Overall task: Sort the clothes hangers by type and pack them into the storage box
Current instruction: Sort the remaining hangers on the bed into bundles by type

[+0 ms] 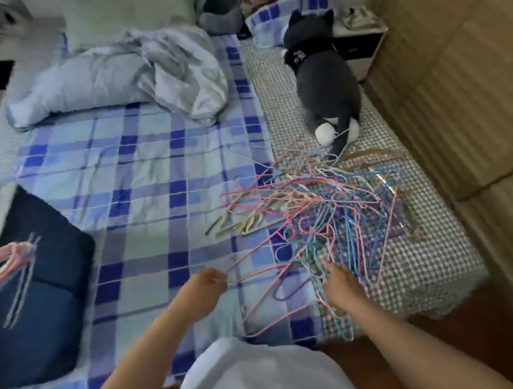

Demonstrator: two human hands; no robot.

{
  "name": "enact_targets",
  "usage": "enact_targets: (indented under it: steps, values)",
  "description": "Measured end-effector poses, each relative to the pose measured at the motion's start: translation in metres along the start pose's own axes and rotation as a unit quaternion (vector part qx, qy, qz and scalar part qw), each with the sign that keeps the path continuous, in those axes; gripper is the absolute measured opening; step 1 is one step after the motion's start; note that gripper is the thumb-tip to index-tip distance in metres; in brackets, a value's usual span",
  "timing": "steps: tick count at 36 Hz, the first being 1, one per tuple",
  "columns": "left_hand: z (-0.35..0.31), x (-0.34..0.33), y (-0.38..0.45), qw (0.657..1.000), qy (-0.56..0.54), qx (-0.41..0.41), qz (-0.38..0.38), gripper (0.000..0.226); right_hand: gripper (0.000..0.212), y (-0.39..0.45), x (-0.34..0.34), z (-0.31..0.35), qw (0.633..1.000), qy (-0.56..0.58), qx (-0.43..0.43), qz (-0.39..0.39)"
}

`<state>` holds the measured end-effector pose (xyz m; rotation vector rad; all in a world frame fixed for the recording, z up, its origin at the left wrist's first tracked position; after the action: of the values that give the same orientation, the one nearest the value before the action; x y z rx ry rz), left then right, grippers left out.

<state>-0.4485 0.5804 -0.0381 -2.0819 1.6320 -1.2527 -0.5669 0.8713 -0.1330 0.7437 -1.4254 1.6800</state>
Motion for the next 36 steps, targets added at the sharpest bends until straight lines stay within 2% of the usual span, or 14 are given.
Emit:
enact_targets:
  steps: [3,6,9,12,15,17,19,21,24,28,30,33,36]
  values:
    - [-0.028,-0.050,0.022,0.999,-0.003,0.034,0.018,0.009,0.033,0.024,0.012,-0.078,0.997,0.015,-0.063,0.048]
    - [-0.044,-0.082,0.038,0.997,-0.013,0.073,0.027,0.012,0.032,0.044,0.013,-0.124,0.992,0.034,-0.077,0.089]
    - [-0.051,-0.103,0.044,0.995,-0.013,0.098,0.014,0.011,0.019,0.060,0.012,-0.129,0.989,0.020,-0.079,0.120]
    - [-0.054,-0.112,0.040,0.992,-0.043,0.114,0.027,0.003,0.019,0.080,0.004,-0.106,0.991,0.037,-0.054,0.115]
    - [-0.041,-0.111,0.041,0.982,-0.105,0.154,0.004,0.022,0.051,0.102,-0.002,-0.071,0.986,0.148,-0.045,0.059]
    - [-0.030,-0.102,0.038,0.975,-0.129,0.179,-0.020,0.027,0.067,0.115,-0.006,-0.051,0.974,0.207,-0.060,0.064]
    - [-0.023,-0.092,0.036,0.968,-0.146,0.205,-0.023,0.030,0.072,0.126,-0.010,-0.039,0.962,0.241,-0.107,0.077]
    - [-0.022,-0.084,0.033,0.966,-0.151,0.208,-0.026,0.028,0.058,0.131,-0.008,-0.035,0.960,0.244,-0.126,0.054]
    - [-0.032,-0.078,0.033,0.965,-0.168,0.196,-0.043,0.026,0.029,0.120,0.013,-0.031,0.970,0.224,-0.085,-0.037]
    - [-0.056,-0.083,0.030,0.967,-0.190,0.167,-0.035,0.024,0.033,0.098,0.048,-0.042,0.953,0.245,-0.057,-0.170]
    - [-0.066,-0.085,0.029,0.971,-0.181,0.154,-0.020,0.021,0.035,0.084,0.066,-0.049,0.939,0.266,-0.046,-0.212]
    - [-0.085,-0.085,0.030,0.976,-0.178,0.126,-0.009,0.021,0.030,0.062,0.084,-0.047,0.918,0.322,0.002,-0.231]
    - [-0.110,-0.090,0.031,0.980,-0.181,0.084,0.015,0.014,0.025,0.050,0.092,-0.036,0.895,0.392,0.029,-0.211]
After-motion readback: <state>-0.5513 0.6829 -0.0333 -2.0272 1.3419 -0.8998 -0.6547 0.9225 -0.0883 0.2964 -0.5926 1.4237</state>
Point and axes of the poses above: each hand's wrist, its own y-axis towards the middle knuckle, its own x-axis out of the back of the hand, z = x × y, the point moved 1 cm from there along y, towards the middle knuckle, and after that the axes turned 7 degrees about -z, right-handed, at the moved point
